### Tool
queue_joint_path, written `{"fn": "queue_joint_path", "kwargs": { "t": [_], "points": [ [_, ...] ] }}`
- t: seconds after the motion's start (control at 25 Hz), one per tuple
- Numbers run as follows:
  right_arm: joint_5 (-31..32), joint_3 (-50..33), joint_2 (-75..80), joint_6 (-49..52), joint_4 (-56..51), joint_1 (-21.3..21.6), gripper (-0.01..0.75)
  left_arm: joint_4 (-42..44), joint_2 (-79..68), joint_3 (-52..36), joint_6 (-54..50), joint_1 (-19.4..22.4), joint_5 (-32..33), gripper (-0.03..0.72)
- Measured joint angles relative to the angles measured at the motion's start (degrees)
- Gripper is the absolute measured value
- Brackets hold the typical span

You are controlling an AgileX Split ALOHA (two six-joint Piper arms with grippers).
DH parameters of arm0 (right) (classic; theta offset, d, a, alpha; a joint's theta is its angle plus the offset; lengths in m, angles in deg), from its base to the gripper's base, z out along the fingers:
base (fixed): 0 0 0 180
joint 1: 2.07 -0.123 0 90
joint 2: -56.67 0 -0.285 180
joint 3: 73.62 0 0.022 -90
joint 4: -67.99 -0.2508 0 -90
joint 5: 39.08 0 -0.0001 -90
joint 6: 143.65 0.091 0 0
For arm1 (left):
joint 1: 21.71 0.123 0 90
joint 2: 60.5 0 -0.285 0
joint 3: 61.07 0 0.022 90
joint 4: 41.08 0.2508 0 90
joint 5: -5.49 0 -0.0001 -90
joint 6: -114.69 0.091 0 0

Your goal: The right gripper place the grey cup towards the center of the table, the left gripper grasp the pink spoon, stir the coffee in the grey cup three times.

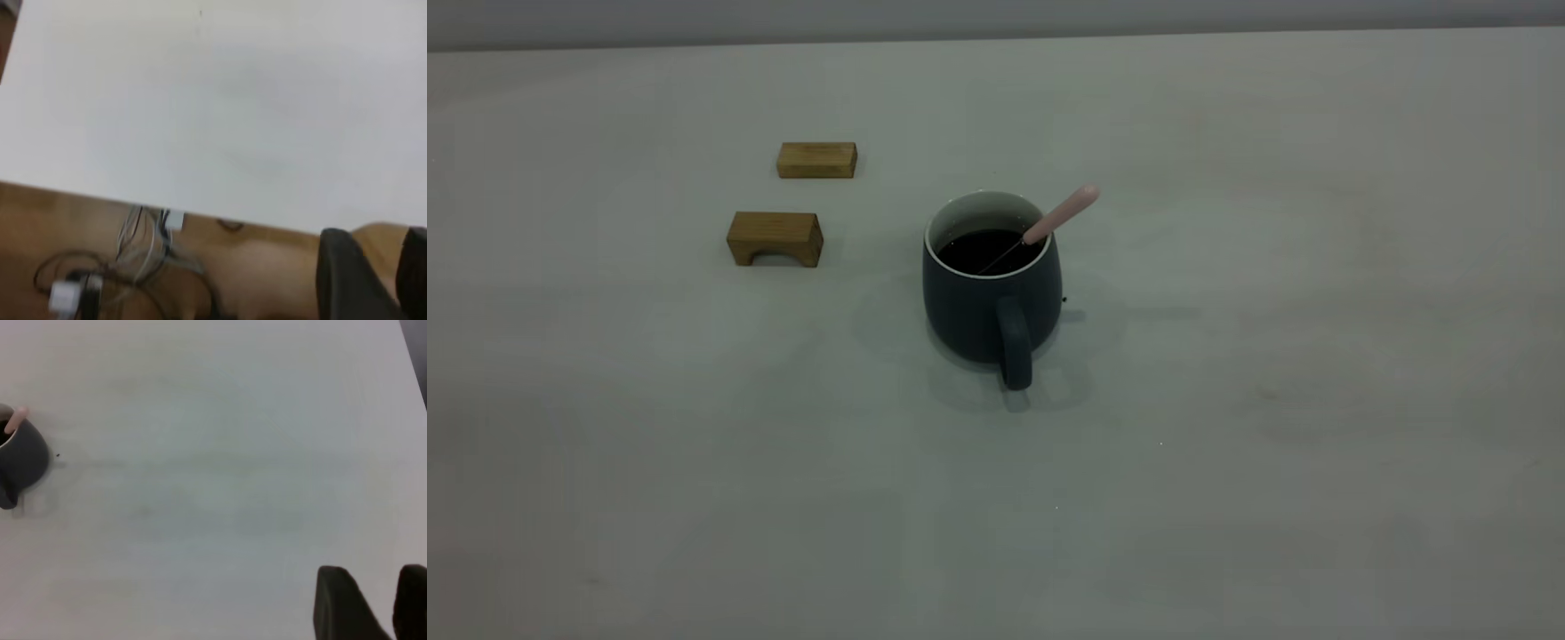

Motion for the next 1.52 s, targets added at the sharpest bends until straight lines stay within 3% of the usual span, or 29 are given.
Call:
{"fn": "queue_joint_path", "kwargs": {
  "t": [0.52, 1.52],
  "points": [
    [0.0, 0.0, 0.0, 0.0, 0.0, 0.0, 0.238, 0.0, 14.8, 0.0, 0.1, -0.1, 0.9, 0.262],
    [0.0, 0.0, 0.0, 0.0, 0.0, 0.0, 0.238, -0.1, 14.9, 0.0, 0.1, -0.8, 0.9, 0.262]
  ]
}}
